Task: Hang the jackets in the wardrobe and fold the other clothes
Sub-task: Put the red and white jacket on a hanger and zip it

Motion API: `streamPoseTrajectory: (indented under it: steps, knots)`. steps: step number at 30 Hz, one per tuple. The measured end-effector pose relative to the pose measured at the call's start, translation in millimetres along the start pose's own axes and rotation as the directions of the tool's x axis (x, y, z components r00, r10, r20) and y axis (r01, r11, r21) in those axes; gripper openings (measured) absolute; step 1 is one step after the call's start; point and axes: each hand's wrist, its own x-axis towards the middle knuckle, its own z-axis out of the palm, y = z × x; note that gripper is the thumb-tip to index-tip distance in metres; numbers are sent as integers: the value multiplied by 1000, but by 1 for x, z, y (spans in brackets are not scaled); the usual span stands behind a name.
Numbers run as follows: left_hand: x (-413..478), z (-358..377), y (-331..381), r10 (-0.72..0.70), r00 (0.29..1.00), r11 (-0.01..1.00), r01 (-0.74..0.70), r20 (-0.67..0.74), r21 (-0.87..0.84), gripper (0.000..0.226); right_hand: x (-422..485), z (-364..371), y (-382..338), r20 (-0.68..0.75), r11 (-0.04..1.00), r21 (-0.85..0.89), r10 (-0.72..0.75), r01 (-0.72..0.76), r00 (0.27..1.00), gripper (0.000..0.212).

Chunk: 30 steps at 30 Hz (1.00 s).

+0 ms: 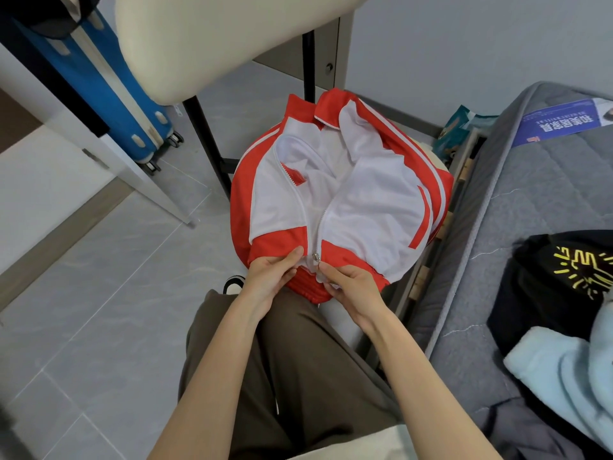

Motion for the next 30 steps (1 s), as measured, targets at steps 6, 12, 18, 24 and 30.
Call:
streamPoseTrajectory:
  steps: [6,12,18,24,30]
  knots:
    - [1,-2,-1,9,998,1000,-7,-57,27,11,0,8,-3,-16,1000,-9,-13,12,1000,21]
    - [1,-2,-1,30,999,1000,-30,-41,0,12,0,11,0,-8,1000,17,20,-20,1000,21]
    - [2,-1,-4,61,997,998,-59,-52,36,17,1,14,1,-34,1000,14,26,-25,999,14]
    - [2,-1,-10,162,985,959,-142,-62,244,18,1,14,5,-58,996,84,29,-24,998,17]
    - [1,-2,-13,235,972,902,-210,-21,377,28,1,11,2,-73,998,3,-58,59,996,19]
